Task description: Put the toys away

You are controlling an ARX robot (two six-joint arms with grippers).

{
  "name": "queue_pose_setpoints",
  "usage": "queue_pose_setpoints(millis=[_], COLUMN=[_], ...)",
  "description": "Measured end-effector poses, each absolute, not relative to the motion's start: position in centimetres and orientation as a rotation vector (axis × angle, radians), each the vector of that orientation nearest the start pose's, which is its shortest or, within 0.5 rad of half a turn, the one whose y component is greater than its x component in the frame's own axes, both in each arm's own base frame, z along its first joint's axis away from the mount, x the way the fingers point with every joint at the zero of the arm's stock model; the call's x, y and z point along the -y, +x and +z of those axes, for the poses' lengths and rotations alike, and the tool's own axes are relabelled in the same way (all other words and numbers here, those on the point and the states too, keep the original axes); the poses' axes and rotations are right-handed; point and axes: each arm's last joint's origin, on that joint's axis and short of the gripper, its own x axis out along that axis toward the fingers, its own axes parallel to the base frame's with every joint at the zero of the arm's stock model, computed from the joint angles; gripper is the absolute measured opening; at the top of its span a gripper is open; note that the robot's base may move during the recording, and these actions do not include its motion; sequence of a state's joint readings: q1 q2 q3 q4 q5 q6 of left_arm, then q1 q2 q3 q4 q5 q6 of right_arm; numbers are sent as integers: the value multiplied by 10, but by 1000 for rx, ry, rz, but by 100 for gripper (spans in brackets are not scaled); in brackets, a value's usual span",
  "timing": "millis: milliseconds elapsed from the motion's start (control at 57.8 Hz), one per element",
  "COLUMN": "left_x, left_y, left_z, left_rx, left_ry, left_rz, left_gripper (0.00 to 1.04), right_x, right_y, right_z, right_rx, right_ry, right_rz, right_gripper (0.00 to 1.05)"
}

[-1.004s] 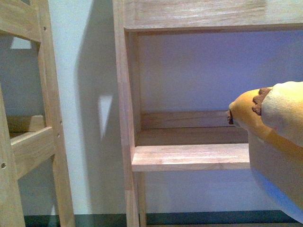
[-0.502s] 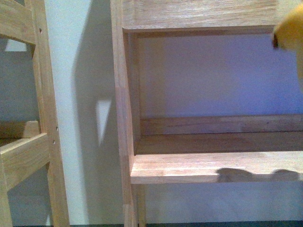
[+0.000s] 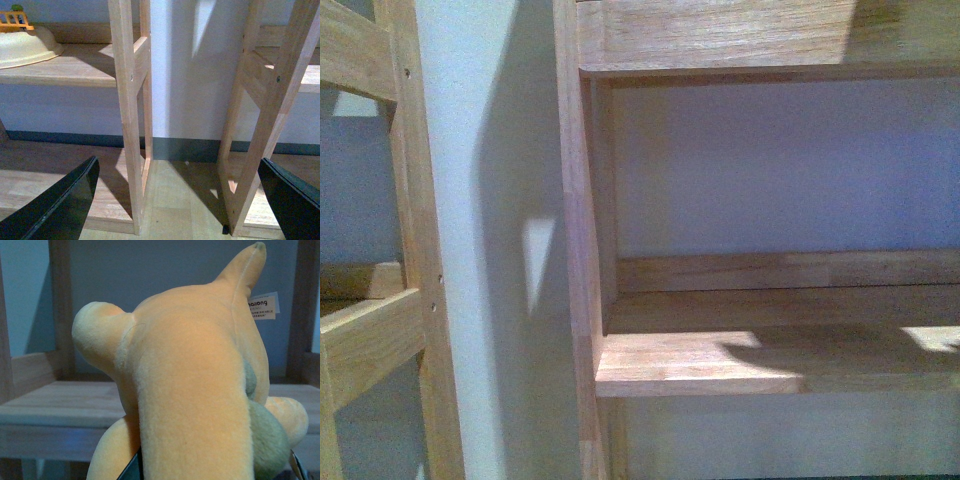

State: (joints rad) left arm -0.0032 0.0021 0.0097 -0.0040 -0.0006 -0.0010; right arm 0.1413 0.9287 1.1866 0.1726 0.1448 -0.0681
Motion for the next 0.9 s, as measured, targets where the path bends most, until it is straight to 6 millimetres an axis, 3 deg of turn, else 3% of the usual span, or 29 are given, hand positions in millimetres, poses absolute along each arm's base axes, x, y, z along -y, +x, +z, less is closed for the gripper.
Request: queue_pose_setpoints(millis=[156,398,900], left_x=[0,0,0], left_y=[97,97,97], left_z=[166,166,166], left_rx=[4,4,4], left_ry=[-1,-1,-1], left_rz=[-3,-3,-3], left_gripper=[98,98,98], right_x=[-34,-60,-104], right_y=[207,261,350], right_z=[504,532,542], right_rx=[405,361,240], right_ry=[-3,-2,33], right_rz=[27,73,189], right_gripper=[8,8,8])
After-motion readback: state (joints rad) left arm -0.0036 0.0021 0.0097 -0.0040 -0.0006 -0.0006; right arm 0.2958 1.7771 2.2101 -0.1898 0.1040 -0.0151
